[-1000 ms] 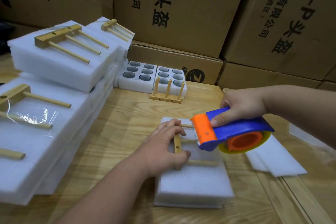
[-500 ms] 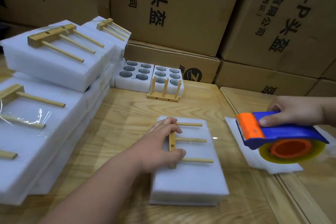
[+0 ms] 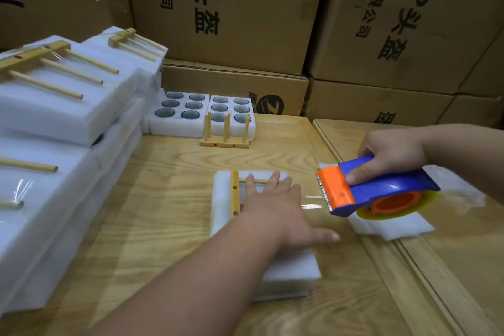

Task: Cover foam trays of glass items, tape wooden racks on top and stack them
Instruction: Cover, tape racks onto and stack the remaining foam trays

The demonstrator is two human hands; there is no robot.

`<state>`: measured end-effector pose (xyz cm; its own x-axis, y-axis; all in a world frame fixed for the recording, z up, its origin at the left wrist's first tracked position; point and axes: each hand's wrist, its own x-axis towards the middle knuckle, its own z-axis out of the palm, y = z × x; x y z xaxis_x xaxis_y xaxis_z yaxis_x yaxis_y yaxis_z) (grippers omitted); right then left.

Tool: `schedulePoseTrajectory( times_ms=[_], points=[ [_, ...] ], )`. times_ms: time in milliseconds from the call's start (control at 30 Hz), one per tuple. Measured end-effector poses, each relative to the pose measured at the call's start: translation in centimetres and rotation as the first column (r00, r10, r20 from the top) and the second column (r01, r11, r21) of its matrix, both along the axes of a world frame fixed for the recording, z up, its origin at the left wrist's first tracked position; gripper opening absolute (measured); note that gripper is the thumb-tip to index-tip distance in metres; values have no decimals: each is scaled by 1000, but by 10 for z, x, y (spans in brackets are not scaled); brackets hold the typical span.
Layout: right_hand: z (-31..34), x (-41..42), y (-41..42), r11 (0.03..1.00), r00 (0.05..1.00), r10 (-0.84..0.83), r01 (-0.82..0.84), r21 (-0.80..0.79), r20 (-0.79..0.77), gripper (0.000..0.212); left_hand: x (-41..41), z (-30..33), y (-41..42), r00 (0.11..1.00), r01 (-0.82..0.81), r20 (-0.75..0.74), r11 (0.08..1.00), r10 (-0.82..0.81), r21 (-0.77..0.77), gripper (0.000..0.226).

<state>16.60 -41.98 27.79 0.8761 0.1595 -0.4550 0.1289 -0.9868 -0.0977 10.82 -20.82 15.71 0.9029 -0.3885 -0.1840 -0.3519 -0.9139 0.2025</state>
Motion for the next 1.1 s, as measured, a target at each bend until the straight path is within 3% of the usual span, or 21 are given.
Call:
schedulePoseTrajectory(
  times_ms=[133, 267, 733, 900, 1100],
  points=[
    [-12, -1, -2, 999, 1000, -6, 7, 33, -29, 74, -2, -19, -2, 993, -10, 114, 998, 3, 63, 102],
    [-20, -7, -6, 996, 999, -12, 15, 90, -36, 72, -2, -20, 10, 991, 57, 119, 996, -64, 65, 104],
    [-44, -38, -44, 985, 994, -103, 109, 133, -48, 100, -6, -27, 25, 982, 97, 161, 995, -102, 34, 103],
    [-45, -42, -30, 994, 993, -108, 109, 14, -37, 97, -6, -28, 23, 981, 97, 163, 993, -107, 69, 101],
    [-43, -40, 12, 954, 997, -73, 70, -292, -1, 92, -7, -26, 22, 982, 98, 156, 992, -110, 84, 101]
  ],
)
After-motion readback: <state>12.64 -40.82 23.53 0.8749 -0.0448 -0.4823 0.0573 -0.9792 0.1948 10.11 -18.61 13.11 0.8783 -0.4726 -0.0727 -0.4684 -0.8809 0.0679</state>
